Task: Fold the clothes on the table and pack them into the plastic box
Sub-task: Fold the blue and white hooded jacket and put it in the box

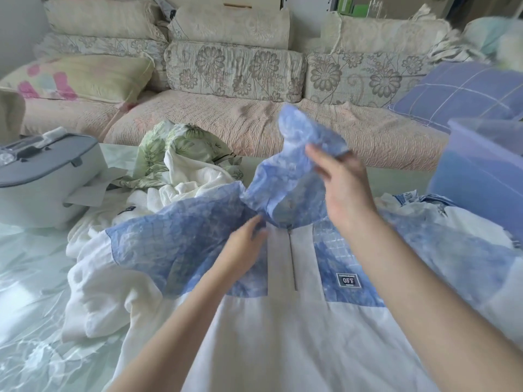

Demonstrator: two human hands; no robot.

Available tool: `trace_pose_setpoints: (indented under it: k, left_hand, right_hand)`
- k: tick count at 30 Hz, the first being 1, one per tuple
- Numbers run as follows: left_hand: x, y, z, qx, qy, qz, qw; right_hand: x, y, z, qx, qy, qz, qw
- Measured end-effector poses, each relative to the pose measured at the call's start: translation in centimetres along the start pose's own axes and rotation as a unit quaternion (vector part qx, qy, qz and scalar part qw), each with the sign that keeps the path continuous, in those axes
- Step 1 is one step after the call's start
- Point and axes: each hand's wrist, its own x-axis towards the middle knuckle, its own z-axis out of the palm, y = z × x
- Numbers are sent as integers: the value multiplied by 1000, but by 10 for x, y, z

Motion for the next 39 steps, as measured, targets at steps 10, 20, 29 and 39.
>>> trace_pose_setpoints:
  k: [10,20,29,39]
  left_hand:
    - [-50,11,-42,-422,-96,-257,864]
    - [-97,14,-19,-324,-16,-197,925]
    - [-108,13,-37,-513,-36,-169,841]
    - [-127,25,-24,-298,15,-203,933]
  right_hand:
    - [-210,11,-76,-118,-56,328,936]
    - [-135,-14,-107,-278,91,75,953]
    - [-140,27,-125,-294,-7,103,950]
    - [-178,12,-139,-531,-34,-172,829]
